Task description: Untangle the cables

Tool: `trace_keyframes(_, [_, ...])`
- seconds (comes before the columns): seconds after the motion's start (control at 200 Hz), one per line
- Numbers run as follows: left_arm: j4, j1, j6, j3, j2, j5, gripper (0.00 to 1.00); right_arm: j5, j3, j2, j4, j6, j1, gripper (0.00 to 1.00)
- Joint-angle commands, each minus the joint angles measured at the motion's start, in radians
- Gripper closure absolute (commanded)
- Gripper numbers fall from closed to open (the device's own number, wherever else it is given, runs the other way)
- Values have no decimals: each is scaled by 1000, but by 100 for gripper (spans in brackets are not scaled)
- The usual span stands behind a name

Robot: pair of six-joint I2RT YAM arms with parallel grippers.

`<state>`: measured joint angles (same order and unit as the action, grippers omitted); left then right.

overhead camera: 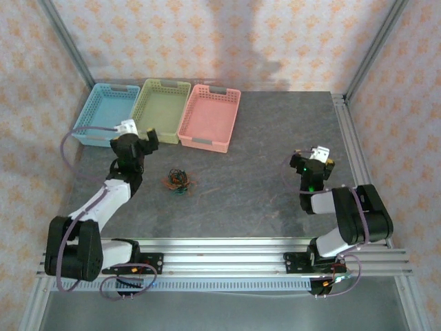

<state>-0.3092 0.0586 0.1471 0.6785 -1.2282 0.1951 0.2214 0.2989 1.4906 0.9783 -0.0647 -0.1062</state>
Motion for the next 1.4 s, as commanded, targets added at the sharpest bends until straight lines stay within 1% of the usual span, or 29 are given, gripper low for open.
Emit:
trace_keyframes(0.0, [263, -26, 225, 168, -41, 76, 0, 89, -19, -51, 52, -16, -20, 1])
trace_keyframes(0.09, [484, -99, 323, 398, -200, -33, 0, 126, -23, -86, 33, -35, -43, 1])
trace_keyframes(0.135, [582, -123, 337, 518, -295, -92, 0, 145, -24, -103, 29, -45, -55, 1])
trace_keyframes(0.19, [674, -140, 334, 656, -405, -127, 0, 164, -29, -121, 29, -60, -71, 1])
trace_keyframes(0.305, [780, -181, 334, 842, -578, -130, 0, 190, -29, -151, 26, -121, -121, 0])
trace_keyframes(0.435, [863, -236, 363, 1023, -756, -173, 0, 241, -15, -147, 67, -226, -209, 0])
trace_keyframes(0.57, [985, -253, 312, 1240, -907, -175, 1, 248, 2, -110, 102, -297, -260, 0])
trace_keyframes(0.636, [1005, -263, 297, 1297, -937, -173, 1, 249, 5, -100, 119, -314, -274, 1])
trace_keyframes(0.721, [1024, -280, 292, 1360, -981, -206, 1, 242, 9, -90, 129, -325, -283, 0])
trace_keyframes(0.836, [1118, -286, 263, 1510, -1090, -241, 1, 248, 9, -82, 149, -329, -283, 0])
trace_keyframes(0.896, [1146, -284, 250, 1559, -1129, -271, 4, 246, 6, -84, 153, -328, -284, 1])
trace_keyframes(0.946, [1143, -285, 248, 1567, -1147, -308, 7, 239, 5, -86, 152, -327, -286, 1])
trace_keyframes(1.031, [1128, -284, 264, 1571, -1171, -360, 8, 234, 4, -86, 155, -328, -286, 0])
trace_keyframes(1.136, [1156, -278, 277, 1624, -1218, -431, 13, 231, -1, -88, 163, -331, -287, 0])
trace_keyframes(1.226, [1176, -262, 278, 1649, -1232, -452, 14, 227, -3, -87, 165, -333, -288, 1])
trace_keyframes(1.391, [1159, -224, 302, 1614, -1195, -468, 14, 224, 3, -86, 158, -334, -291, 0])
